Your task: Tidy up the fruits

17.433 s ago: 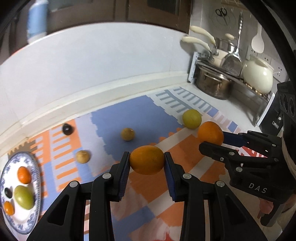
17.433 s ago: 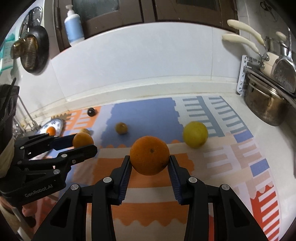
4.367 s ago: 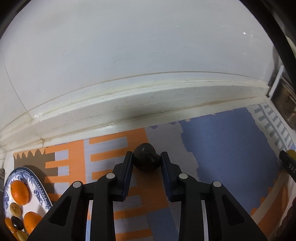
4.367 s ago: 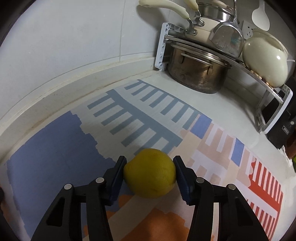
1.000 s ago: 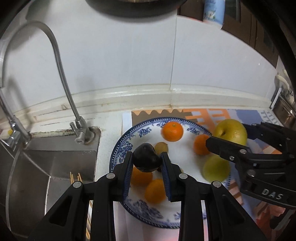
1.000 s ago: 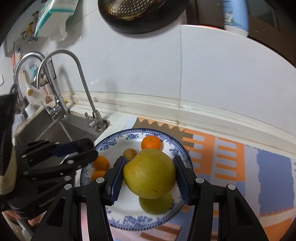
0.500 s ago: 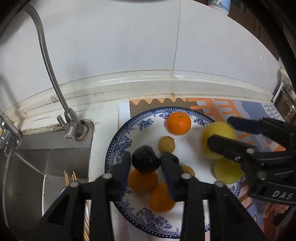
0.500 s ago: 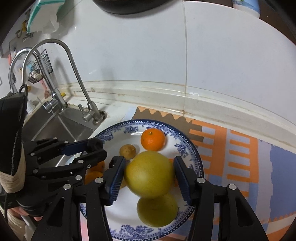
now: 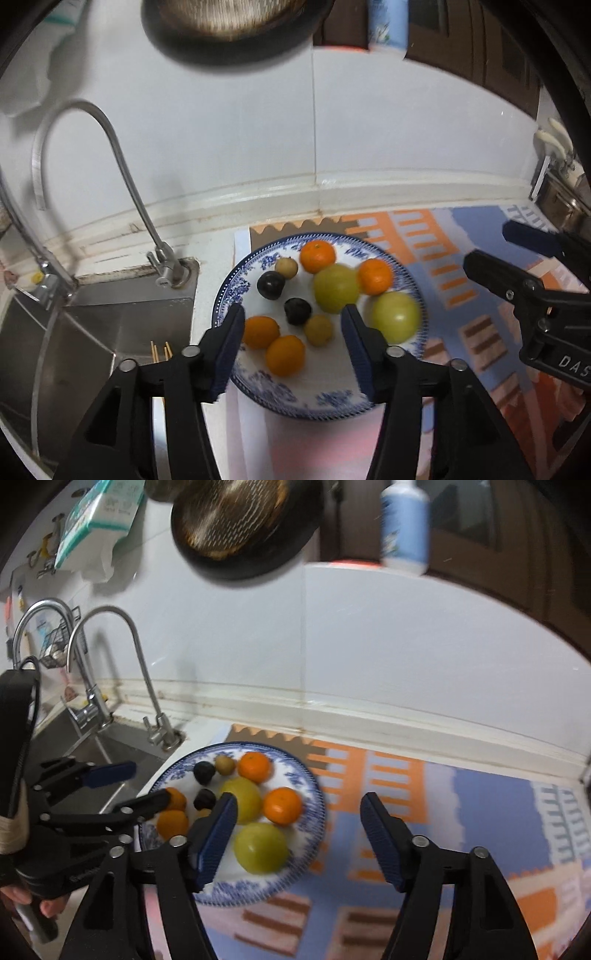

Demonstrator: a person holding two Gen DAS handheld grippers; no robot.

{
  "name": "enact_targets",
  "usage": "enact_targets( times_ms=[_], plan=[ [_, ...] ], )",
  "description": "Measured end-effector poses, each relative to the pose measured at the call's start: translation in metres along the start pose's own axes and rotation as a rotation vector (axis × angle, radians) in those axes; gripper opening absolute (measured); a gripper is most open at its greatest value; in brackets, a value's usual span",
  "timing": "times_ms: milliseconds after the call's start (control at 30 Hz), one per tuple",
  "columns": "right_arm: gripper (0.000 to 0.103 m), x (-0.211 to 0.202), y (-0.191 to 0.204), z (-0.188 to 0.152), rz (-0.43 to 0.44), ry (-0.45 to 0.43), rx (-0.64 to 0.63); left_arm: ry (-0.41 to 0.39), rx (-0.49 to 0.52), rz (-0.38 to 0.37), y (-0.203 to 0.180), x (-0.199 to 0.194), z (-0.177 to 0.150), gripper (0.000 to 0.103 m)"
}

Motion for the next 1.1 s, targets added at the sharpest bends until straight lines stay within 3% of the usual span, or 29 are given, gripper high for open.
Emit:
enact_targets(
  times_ms=[267,467,667,1100],
  plan=[
    [0.081,-0.07,-0.029,-0.018,-0.086,-0.051,0.06,-0.079,-0.033,0.025,-0.026,-0.061,-0.004,0.081],
    [0.083,-0.115,-0.047,-0.029,-0.128,-0.085,0.095,-0.151,-0.043,0.022,-0.046,-0.106,-0.01,0.092],
    [0.087,-0.155,-0.056,-0.041,-0.135,-0.115,0.103,-0.196,-0.059,0.02,-0.065,-0.144,-0.021,0.097],
    [0.089,-0.231,-0.06,-0.074,-0.137,-0.16,0.104,-0.226,-0.081,0.03,-0.094,-0.209,-0.058,0.097]
  ],
)
Point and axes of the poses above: each gripper's, at about its wrist camera, not at the fingertips, and x roughly the way its jaws point, y to its left, z to its top, the point moved 10 cm from there along x, roughly the way its jaws point, and after that the axes turned 1 degree about x, right-handed, at the moved point
